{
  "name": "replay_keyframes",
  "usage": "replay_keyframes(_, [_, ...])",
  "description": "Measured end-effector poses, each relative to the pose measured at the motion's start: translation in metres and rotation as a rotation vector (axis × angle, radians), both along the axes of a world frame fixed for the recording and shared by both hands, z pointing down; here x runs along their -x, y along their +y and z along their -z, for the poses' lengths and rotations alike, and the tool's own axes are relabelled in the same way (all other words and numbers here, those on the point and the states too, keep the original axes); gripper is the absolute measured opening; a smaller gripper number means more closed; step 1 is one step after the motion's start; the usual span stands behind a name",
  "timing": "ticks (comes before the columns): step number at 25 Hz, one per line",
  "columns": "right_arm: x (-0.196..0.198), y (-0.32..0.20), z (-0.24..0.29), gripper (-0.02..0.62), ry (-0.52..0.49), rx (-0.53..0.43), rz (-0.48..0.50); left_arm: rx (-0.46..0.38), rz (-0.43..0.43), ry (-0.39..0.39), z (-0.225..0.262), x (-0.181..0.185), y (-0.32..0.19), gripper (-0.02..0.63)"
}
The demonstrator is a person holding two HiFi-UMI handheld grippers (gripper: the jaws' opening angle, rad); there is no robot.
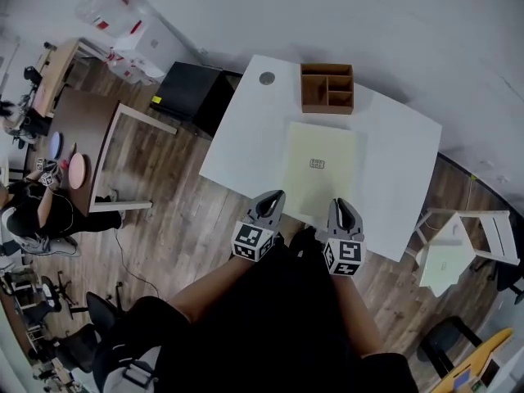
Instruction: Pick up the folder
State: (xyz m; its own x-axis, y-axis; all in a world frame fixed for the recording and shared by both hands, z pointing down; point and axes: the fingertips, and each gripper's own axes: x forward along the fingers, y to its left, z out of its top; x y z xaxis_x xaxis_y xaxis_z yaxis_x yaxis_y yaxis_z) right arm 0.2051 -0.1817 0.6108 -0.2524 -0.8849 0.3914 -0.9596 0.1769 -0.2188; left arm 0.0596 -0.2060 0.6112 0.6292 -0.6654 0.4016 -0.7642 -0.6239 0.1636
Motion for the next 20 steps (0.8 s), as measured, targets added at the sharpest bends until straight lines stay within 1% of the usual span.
replay_keyframes(2, [-0.004, -0.003, -0.013, 0.038, -0.018, 0.021, 0.016, 0.042, 0.004, -0.034, -0.016, 0.002, -0.005, 0.015])
replay_keyframes(5, [-0.011, -0.008, -0.030, 0.038, -0.017, 0.067, 0.021, 0.063, -0.029, -0.093, -0.033, -0.001, -0.011, 0.015])
replay_keyframes(6, [-0.012, -0.010, -0.036, 0.038, -0.006, 0.087, 0.028, 0.074, -0.031, -0.095, -0.038, -0.001, -0.014, 0.015])
replay_keyframes(8, [-0.009, -0.011, -0.048, 0.038, 0.051, 0.117, 0.072, 0.111, -0.019, -0.086, -0.052, 0.000, -0.022, 0.015])
replay_keyframes(10, [-0.005, -0.012, -0.061, 0.038, 0.102, 0.145, 0.121, 0.169, 0.002, -0.084, -0.072, 0.004, -0.028, 0.015])
replay_keyframes(12, [-0.007, -0.012, -0.075, 0.040, 0.089, 0.197, 0.131, 0.238, 0.024, -0.090, -0.092, 0.009, -0.029, 0.027])
replay_keyframes(13, [-0.010, -0.013, -0.082, 0.048, 0.070, 0.225, 0.125, 0.266, 0.029, -0.095, -0.100, 0.011, -0.030, 0.050])
replay_keyframes(14, [-0.014, -0.015, -0.090, 0.091, 0.045, 0.249, 0.114, 0.291, 0.027, -0.100, -0.108, 0.011, -0.031, 0.076])
replay_keyframes(15, [-0.018, -0.016, -0.097, 0.154, 0.015, 0.270, 0.100, 0.317, 0.021, -0.104, -0.116, 0.010, -0.032, 0.112])
replay_keyframes(16, [-0.023, -0.018, -0.105, 0.177, -0.015, 0.289, 0.085, 0.344, 0.014, -0.105, -0.123, 0.009, -0.033, 0.157])
replay_keyframes(17, [-0.026, -0.019, -0.113, 0.183, -0.041, 0.309, 0.073, 0.371, 0.012, -0.103, -0.129, 0.008, -0.033, 0.173])
replay_keyframes(20, [-0.032, -0.017, -0.135, 0.232, -0.099, 0.382, 0.060, 0.441, 0.026, -0.090, -0.146, 0.009, -0.031, 0.197])
